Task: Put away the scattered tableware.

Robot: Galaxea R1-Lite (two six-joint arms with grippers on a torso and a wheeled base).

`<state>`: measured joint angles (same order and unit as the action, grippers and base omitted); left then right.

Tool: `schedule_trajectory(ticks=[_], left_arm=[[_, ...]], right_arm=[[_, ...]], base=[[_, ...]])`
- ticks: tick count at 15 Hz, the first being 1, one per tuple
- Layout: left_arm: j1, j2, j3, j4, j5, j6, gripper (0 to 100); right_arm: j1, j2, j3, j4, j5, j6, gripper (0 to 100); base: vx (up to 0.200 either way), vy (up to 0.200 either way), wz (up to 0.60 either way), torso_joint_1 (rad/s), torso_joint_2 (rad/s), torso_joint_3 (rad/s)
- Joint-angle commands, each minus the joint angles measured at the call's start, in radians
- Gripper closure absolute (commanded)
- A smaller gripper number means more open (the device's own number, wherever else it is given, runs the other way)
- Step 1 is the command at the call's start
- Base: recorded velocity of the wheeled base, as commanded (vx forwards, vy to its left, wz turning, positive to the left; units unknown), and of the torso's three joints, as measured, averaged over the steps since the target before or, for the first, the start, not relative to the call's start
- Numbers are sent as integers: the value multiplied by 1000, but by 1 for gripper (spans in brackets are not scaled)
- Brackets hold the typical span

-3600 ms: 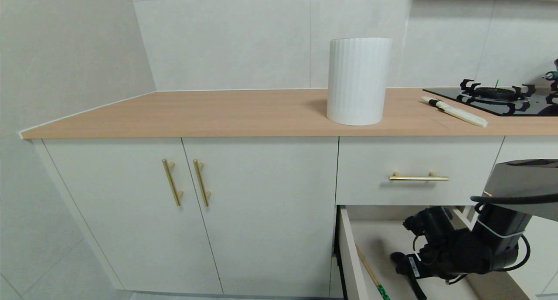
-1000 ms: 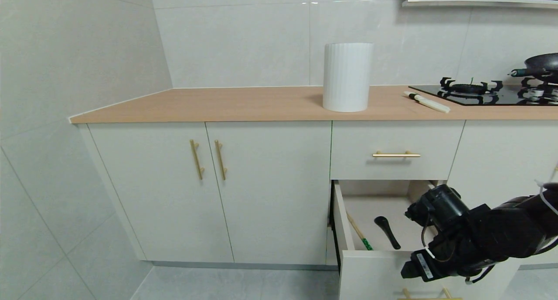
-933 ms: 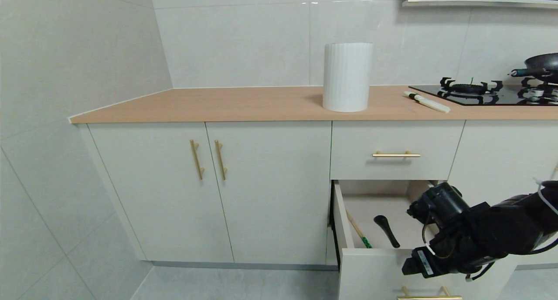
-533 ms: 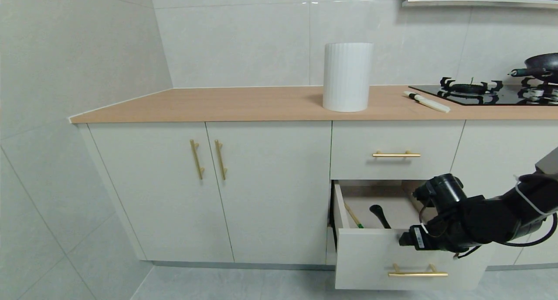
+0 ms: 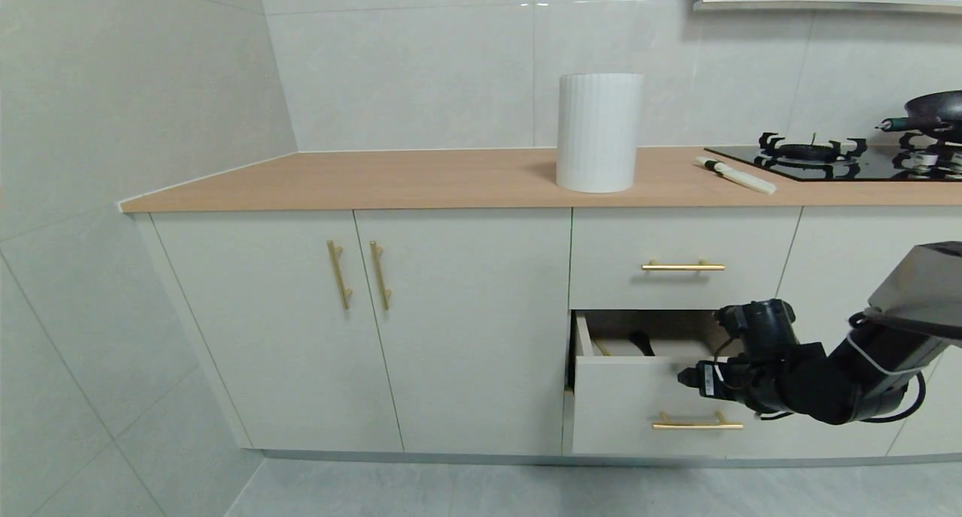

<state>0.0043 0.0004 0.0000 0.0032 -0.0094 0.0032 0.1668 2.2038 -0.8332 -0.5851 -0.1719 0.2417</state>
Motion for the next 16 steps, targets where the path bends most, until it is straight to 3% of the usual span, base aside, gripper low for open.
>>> schedule_trajectory(ticks=[1,11,16], left_arm=[[0,0,0,0,0,0,0],[0,0,0,1,0,0,0],[0,0,0,0,0,0,0]], right_arm=[[-1,63,-44,-12,-9,-2,0],[0,215,-313,-16,-11,2,0],[-16,261,-388,-15,0,97,0]], base=[[0,0,0,0,0,0],[0,0,0,0,0,0],[0,0,0,0,0,0]])
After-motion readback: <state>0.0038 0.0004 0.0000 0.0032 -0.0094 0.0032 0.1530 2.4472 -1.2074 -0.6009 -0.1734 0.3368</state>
